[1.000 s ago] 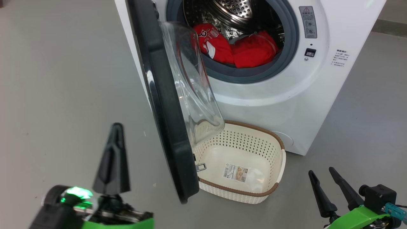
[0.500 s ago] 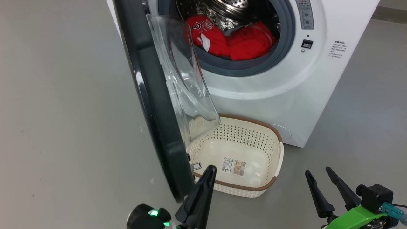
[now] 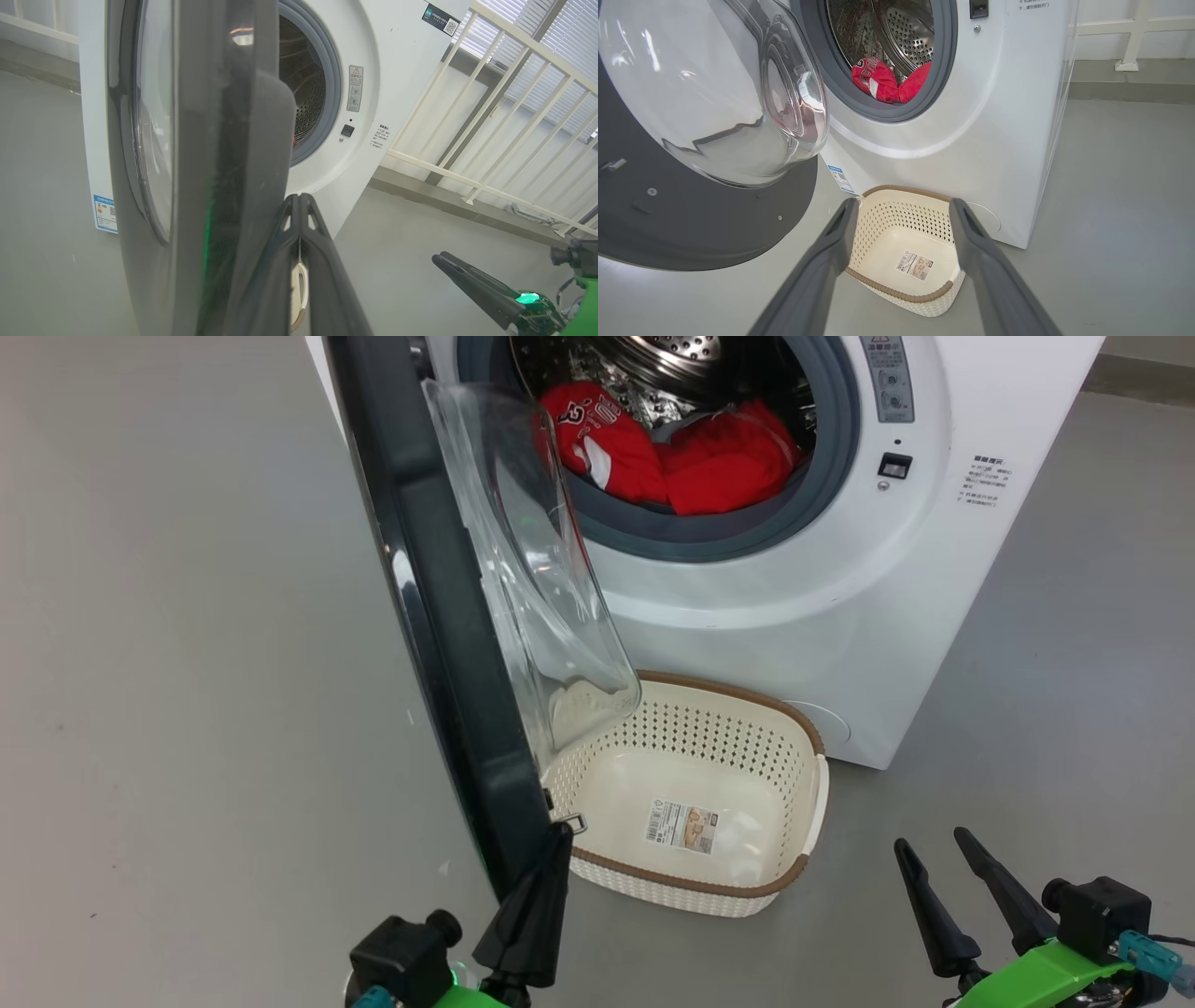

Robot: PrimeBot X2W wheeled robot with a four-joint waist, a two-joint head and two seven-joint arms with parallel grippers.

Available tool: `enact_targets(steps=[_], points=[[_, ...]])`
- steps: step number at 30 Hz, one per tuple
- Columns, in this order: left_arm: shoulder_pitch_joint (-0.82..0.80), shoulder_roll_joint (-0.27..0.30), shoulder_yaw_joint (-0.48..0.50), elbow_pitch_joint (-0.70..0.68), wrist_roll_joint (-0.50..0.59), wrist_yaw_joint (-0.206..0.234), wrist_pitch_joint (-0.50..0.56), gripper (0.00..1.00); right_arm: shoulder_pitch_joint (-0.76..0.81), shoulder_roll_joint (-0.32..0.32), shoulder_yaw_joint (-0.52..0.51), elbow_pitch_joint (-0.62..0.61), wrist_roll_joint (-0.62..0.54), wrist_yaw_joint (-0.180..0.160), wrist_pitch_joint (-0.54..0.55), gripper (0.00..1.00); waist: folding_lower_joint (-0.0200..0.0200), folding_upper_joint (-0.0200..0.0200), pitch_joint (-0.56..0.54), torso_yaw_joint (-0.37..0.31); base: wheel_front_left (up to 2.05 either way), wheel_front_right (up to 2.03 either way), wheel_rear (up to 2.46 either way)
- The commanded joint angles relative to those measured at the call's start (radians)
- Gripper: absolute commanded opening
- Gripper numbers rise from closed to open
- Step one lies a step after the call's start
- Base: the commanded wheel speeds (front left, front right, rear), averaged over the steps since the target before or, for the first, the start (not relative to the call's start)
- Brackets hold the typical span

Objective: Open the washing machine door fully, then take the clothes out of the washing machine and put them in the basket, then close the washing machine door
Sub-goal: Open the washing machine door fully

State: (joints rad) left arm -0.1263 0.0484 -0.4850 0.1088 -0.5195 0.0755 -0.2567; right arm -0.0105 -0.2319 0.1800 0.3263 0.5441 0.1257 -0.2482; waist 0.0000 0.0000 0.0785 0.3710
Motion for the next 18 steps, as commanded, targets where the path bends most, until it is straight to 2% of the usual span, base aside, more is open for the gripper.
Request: enact_targets(steps=[1,10,18], points=[[-0.035,0.002,0.037,-0.011,-0.003,0.002,-0.005,0.0,-0.037,-0.019,0.023,-0.021,0.0,0.005,-0.014,1.0,0.0,0.0,-0.003,0.0,0.0,0.0,0.0],[-0.044,0.002,0.071,0.039,0.001,-0.007,-0.005,0.0,-0.038,-0.016,0.03,-0.024,0.0,0.005,-0.014,1.0,0.0,0.0,-0.005,0.0,0.0,0.0,0.0],[-0.015,0.002,0.157,0.038,0.035,-0.002,-0.005,0.0,-0.03,-0.011,0.032,-0.031,0.0,0.005,-0.014,1.0,0.0,0.0,-0.013,0.006,0.0,0.0,0.0]])
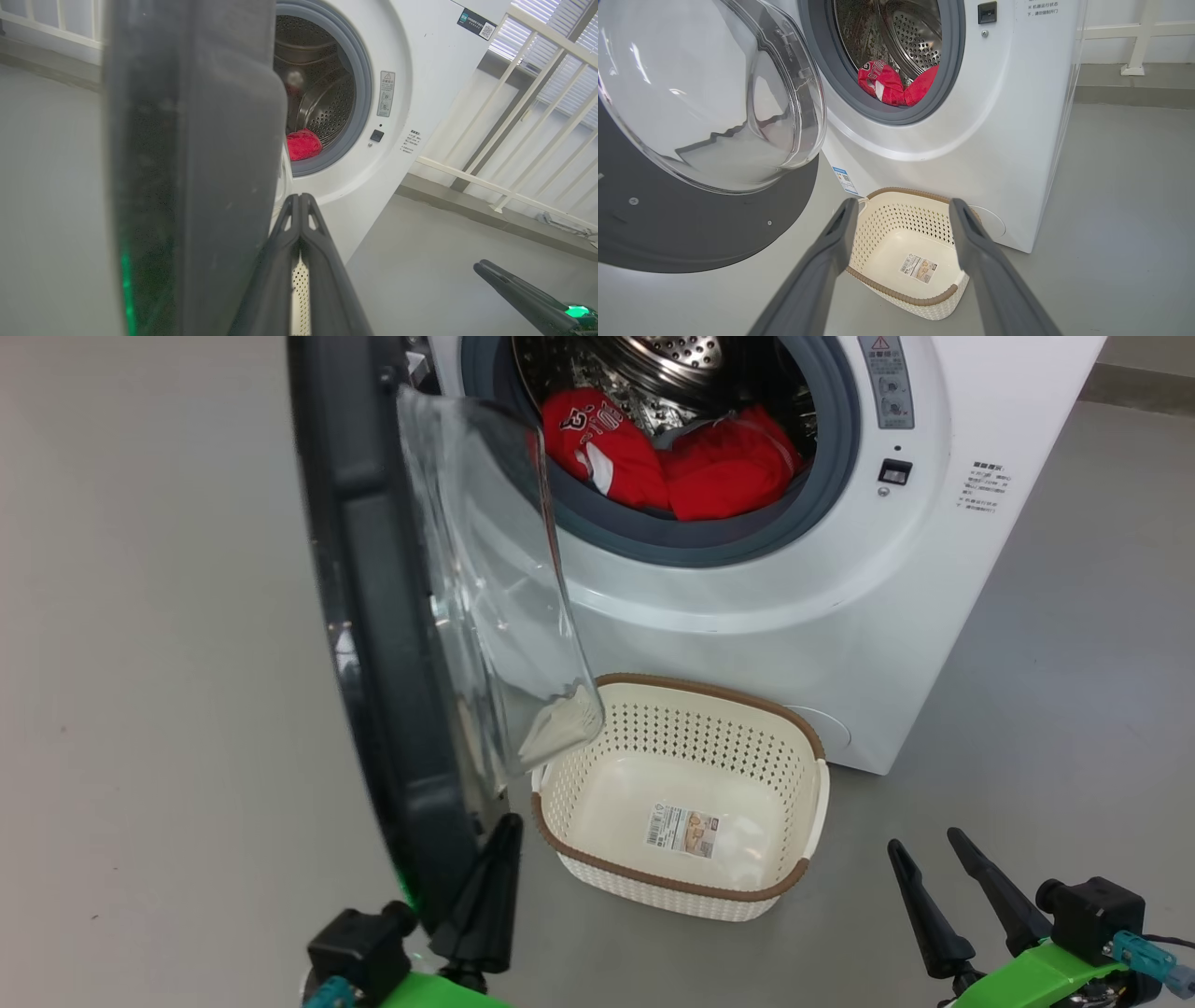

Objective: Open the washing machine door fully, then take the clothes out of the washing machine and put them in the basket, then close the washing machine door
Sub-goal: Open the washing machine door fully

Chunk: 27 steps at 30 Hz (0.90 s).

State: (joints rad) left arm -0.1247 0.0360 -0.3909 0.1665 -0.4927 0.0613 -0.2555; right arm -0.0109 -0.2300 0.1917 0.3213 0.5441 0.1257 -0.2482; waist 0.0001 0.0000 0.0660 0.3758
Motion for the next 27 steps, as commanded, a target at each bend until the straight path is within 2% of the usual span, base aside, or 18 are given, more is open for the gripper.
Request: enact_targets(steps=[1,6,27], points=[[-0.012,0.014,0.074,-0.022,0.014,0.012,-0.006,0.0,-0.029,-0.012,0.021,-0.027,0.0,0.005,-0.014,1.0,0.0,0.0,0.0,0.003,0.0,0.0,0.0],[0.003,0.014,0.128,-0.032,0.037,0.01,-0.006,0.0,-0.03,-0.013,0.02,-0.029,0.0,0.005,-0.014,1.0,0.0,0.0,0.006,0.008,0.0,0.0,0.0],[0.002,0.014,0.472,-0.033,0.136,0.004,-0.006,0.0,-0.041,-0.02,0.006,-0.039,-0.013,0.005,-0.014,1.0,0.0,0.0,0.058,0.013,0.0,0.0,0.0]])
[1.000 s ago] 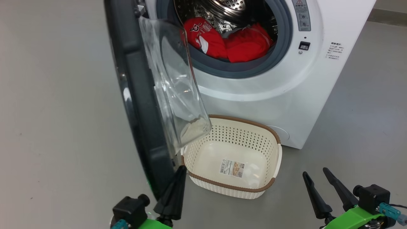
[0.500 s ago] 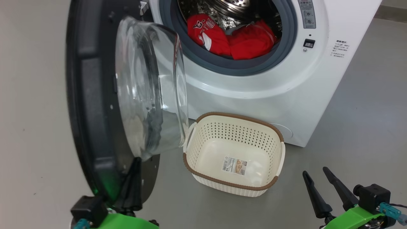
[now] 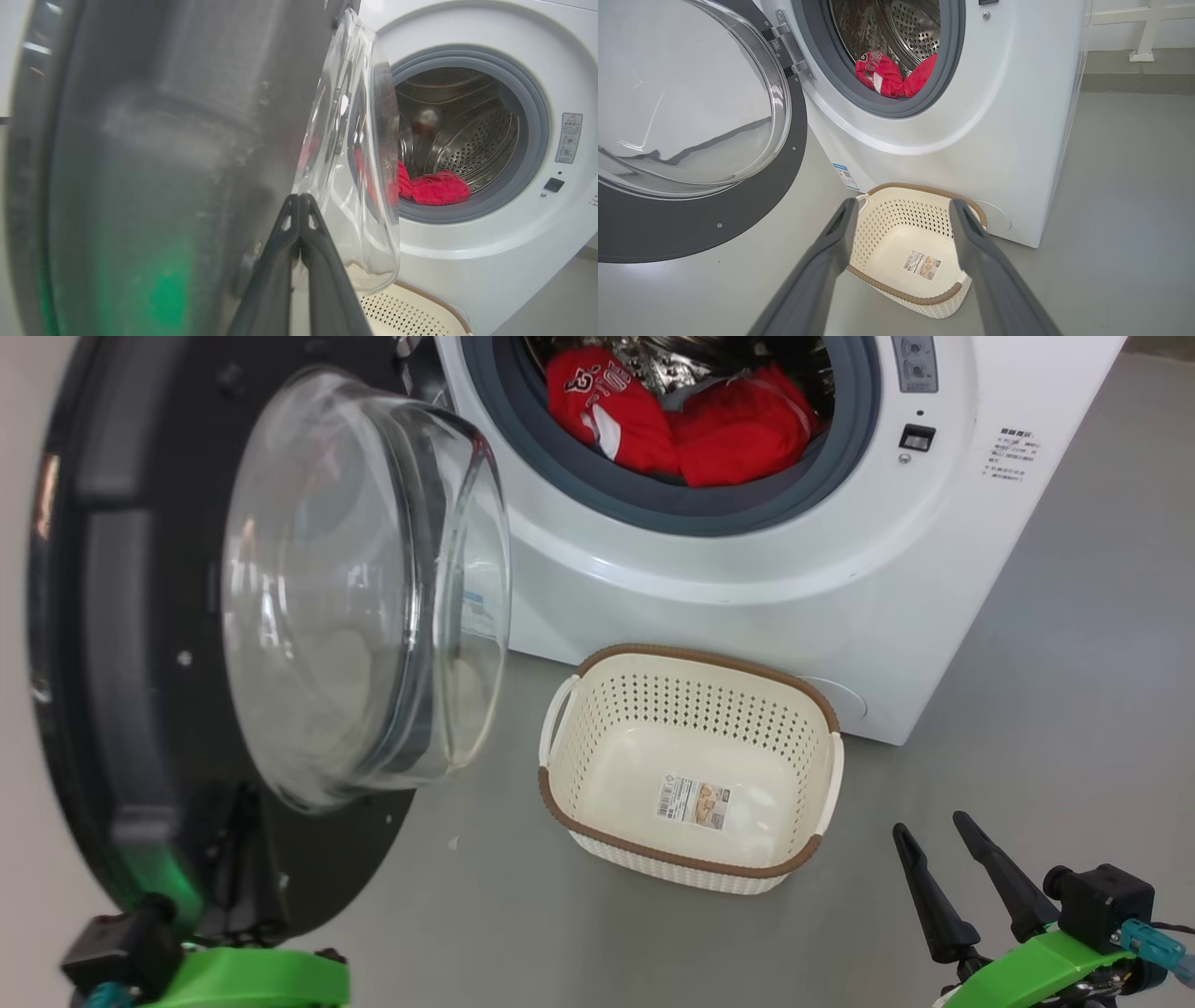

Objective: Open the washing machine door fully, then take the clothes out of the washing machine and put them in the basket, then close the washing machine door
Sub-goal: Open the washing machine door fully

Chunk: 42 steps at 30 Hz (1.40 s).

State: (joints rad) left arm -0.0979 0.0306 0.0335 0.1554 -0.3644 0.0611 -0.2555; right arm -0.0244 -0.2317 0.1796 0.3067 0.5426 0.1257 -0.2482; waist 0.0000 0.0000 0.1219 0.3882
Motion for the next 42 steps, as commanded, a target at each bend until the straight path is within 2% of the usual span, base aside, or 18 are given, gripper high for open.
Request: enact_targets(steps=[1,19,27,42], points=[[-0.028,0.02,0.065,-0.019,0.013,0.002,-0.006,0.0,-0.029,-0.019,0.02,-0.024,-0.012,0.005,-0.014,1.0,0.0,0.0,0.005,0.0,0.0,0.0,0.0],[-0.158,0.039,0.359,0.091,0.118,-0.076,-0.006,0.0,-0.055,-0.036,0.022,-0.029,-0.014,0.005,-0.014,1.0,0.0,0.0,0.064,-0.011,0.0,0.0,0.0],[-0.218,0.058,0.437,0.16,0.154,-0.103,-0.006,0.0,-0.071,-0.044,0.028,-0.031,-0.014,0.005,-0.014,1.0,0.0,0.0,0.092,-0.02,0.0,0.0,0.0],[-0.327,0.116,0.594,0.291,0.214,-0.12,-0.006,0.0,-0.093,-0.048,0.037,-0.032,-0.016,0.005,-0.014,1.0,0.0,0.0,0.131,-0.038,0.0,0.0,0.0]])
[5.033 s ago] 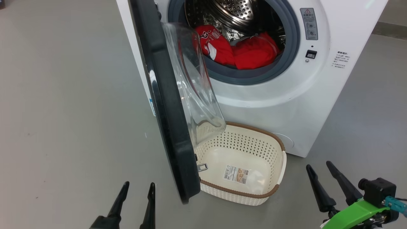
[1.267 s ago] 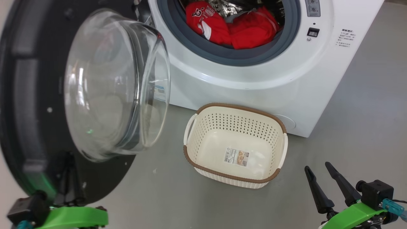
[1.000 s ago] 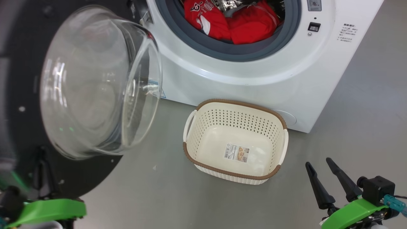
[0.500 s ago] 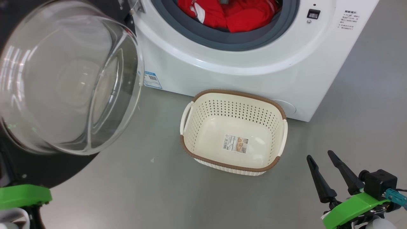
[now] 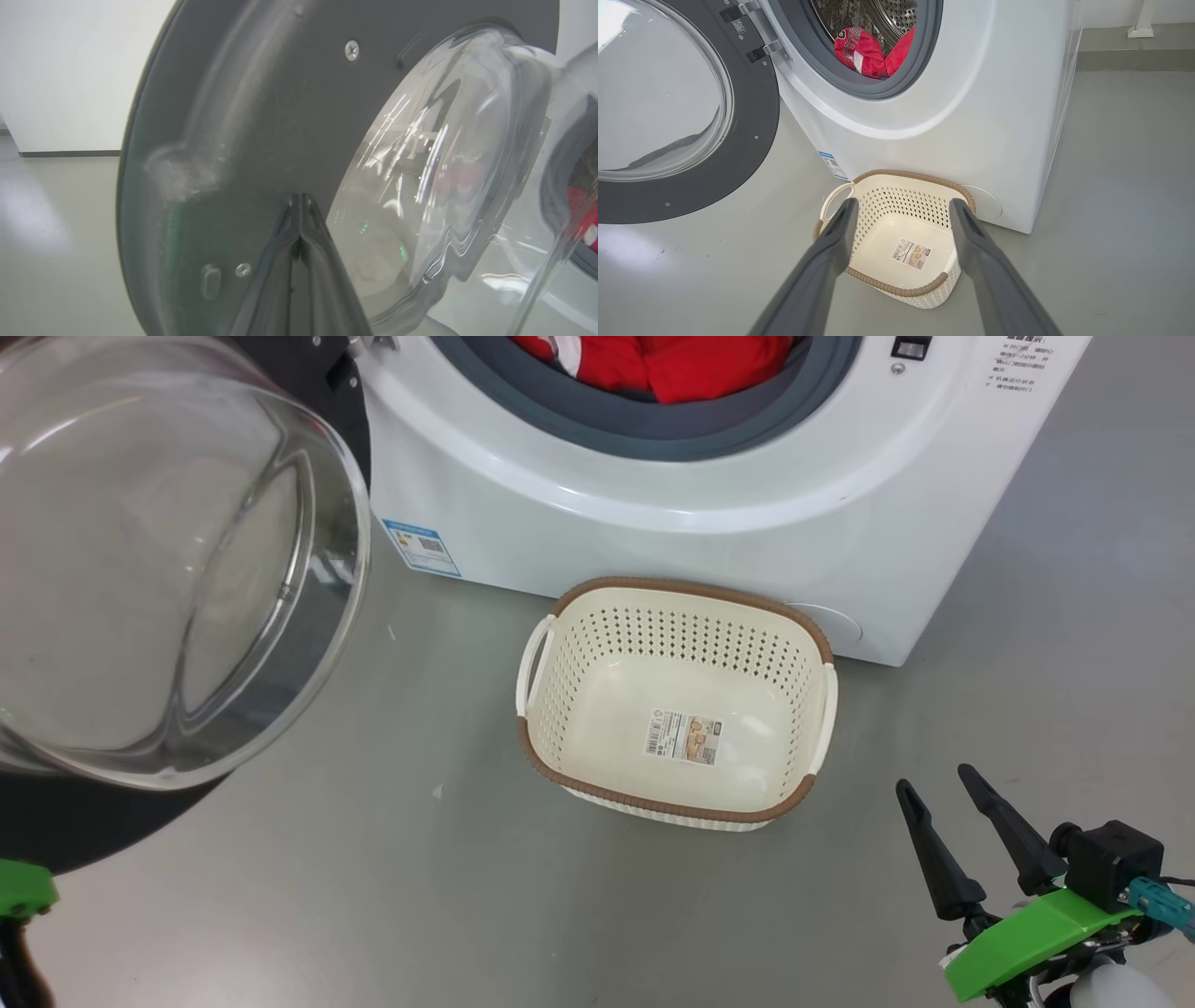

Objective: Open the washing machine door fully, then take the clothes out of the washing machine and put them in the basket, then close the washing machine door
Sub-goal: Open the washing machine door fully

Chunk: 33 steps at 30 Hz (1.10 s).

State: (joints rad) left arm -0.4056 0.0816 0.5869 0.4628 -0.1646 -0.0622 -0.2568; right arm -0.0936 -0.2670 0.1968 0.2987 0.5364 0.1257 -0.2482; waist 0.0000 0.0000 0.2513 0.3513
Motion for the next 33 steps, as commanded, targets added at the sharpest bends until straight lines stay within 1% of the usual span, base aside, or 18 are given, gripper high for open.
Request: enact_targets(steps=[1,10,14,21,29,31,33], points=[[-0.025,0.072,0.048,-0.008,0.017,0.0,-0.005,0.0,-0.025,-0.013,0.02,-0.024,-0.01,0.005,-0.014,1.0,0.0,0.0,0.003,-0.002,0.0,0.0,0.0],[-0.086,0.139,0.091,0.092,0.054,-0.024,-0.005,0.0,-0.042,-0.012,0.031,-0.022,-0.008,0.005,-0.014,1.0,0.0,0.0,0.018,-0.018,0.0,0.0,0.0],[-0.105,0.156,0.103,0.121,0.065,-0.032,-0.005,0.0,-0.045,-0.013,0.031,-0.022,-0.008,0.005,-0.014,1.0,0.0,0.0,0.022,-0.025,0.0,0.0,0.0],[-0.115,0.16,0.129,0.157,0.065,-0.05,-0.005,0.0,-0.04,-0.009,0.025,-0.018,-0.008,0.005,-0.014,1.0,0.0,0.0,0.003,-0.028,0.0,0.0,0.0],[-0.073,0.144,0.128,0.142,0.048,-0.065,-0.005,0.0,-0.029,0.001,0.026,-0.015,-0.007,0.005,-0.014,1.0,0.0,0.0,-0.038,-0.03,0.0,0.0,0.0],[-0.055,0.135,0.118,0.13,0.041,-0.067,-0.005,0.09,-0.026,0.003,0.025,-0.014,-0.006,0.005,-0.014,1.0,0.0,0.0,-0.048,-0.03,0.0,0.0,0.0],[-0.034,0.126,0.087,0.111,0.024,-0.068,-0.005,0.26,-0.022,0.006,0.025,-0.012,-0.005,0.005,-0.014,1.0,0.0,0.0,-0.062,-0.032,0.0,0.0,0.0]])
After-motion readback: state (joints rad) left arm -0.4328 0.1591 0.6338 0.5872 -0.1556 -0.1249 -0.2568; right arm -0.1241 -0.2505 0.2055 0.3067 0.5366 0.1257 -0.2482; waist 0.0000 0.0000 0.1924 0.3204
